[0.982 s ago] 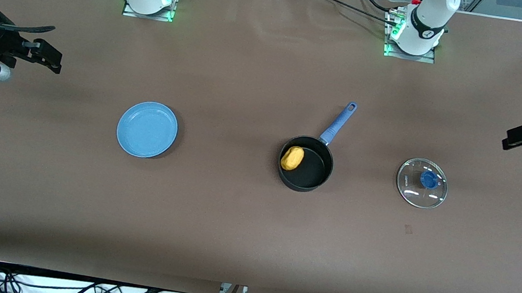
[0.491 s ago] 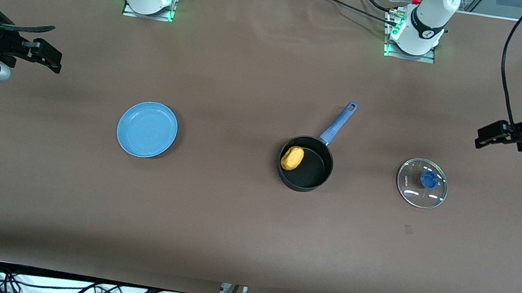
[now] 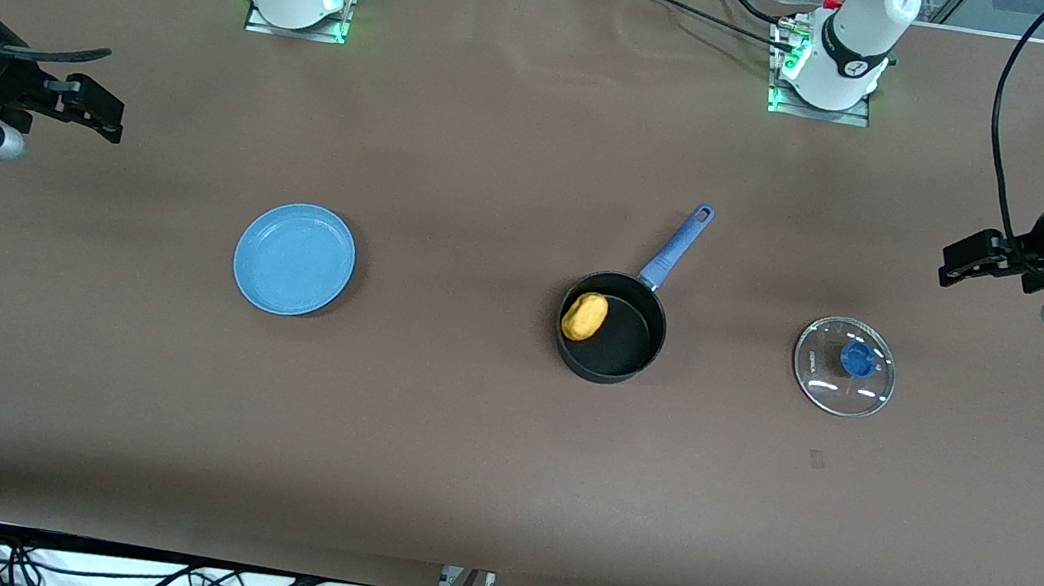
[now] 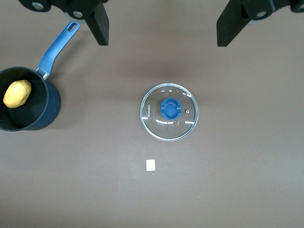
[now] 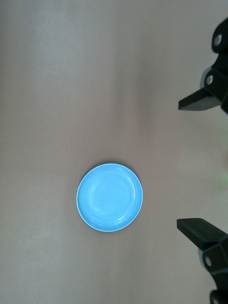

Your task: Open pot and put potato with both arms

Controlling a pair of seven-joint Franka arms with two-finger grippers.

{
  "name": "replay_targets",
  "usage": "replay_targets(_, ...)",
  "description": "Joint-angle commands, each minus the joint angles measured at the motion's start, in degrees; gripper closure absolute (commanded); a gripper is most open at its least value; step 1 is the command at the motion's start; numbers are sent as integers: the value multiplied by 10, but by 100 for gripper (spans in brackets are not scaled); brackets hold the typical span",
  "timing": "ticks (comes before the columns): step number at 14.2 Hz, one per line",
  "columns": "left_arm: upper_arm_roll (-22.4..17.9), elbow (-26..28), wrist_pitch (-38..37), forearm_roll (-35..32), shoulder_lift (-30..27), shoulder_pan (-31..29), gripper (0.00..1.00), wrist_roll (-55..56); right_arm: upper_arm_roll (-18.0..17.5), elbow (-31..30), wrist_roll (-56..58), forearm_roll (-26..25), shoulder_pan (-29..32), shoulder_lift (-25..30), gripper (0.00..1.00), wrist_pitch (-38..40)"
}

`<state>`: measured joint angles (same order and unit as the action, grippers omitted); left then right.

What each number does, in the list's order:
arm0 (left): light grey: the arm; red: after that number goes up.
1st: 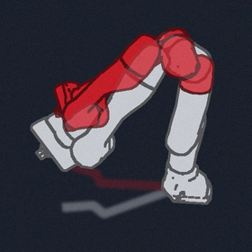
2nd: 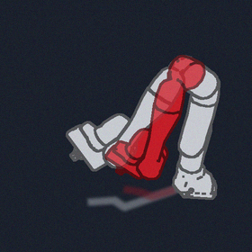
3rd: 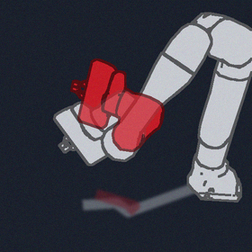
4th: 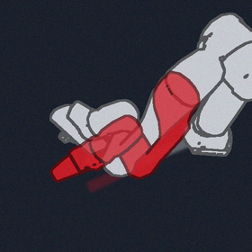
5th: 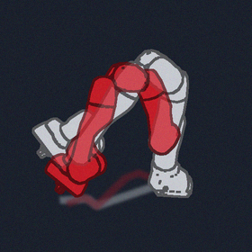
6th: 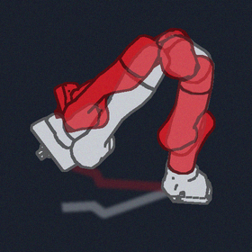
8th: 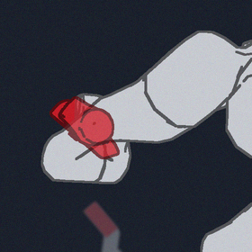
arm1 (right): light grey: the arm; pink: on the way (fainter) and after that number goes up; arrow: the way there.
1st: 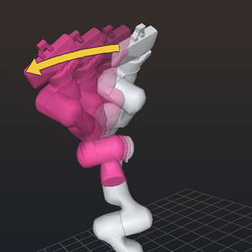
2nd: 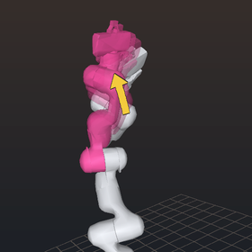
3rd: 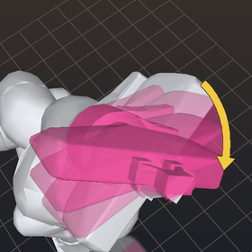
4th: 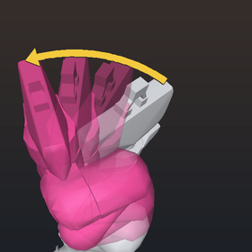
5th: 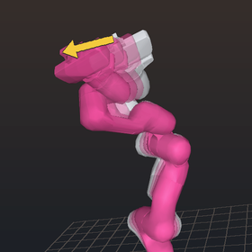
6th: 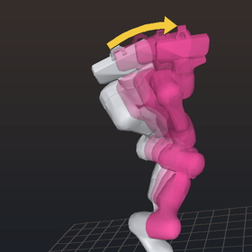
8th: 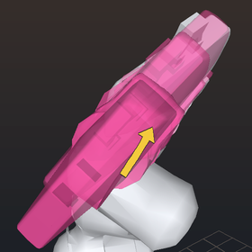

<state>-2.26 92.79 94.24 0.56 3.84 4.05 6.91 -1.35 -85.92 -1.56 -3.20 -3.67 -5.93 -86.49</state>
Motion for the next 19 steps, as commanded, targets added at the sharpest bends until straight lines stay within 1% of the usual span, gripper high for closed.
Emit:
replay_targets(1, -9, 12, 4, 12, -15, 8, 0, -14, 0, 11, 14, 1, 8, -1, 0, 12)
replay_targets(7, -8, 7, 7, 11, -14, 6, 0, -10, 5, 11, 15, 1, 17, -1, 0, 11)
replay_targets(11, -7, 8, 8, 11, -11, 3, 0, -8, 4, 10, 33, 6, 40, -1, 0, 11)
replay_targets(17, -6, 9, 17, 9, 0, 6, 0, -15, 4, 10, 35, 6, 40, -1, 0, 12)
replay_targets(19, 0, 13, 18, 9, 0, 6, 0, -15, 4, 10, 35, 6, 40, -1, 0, 12)
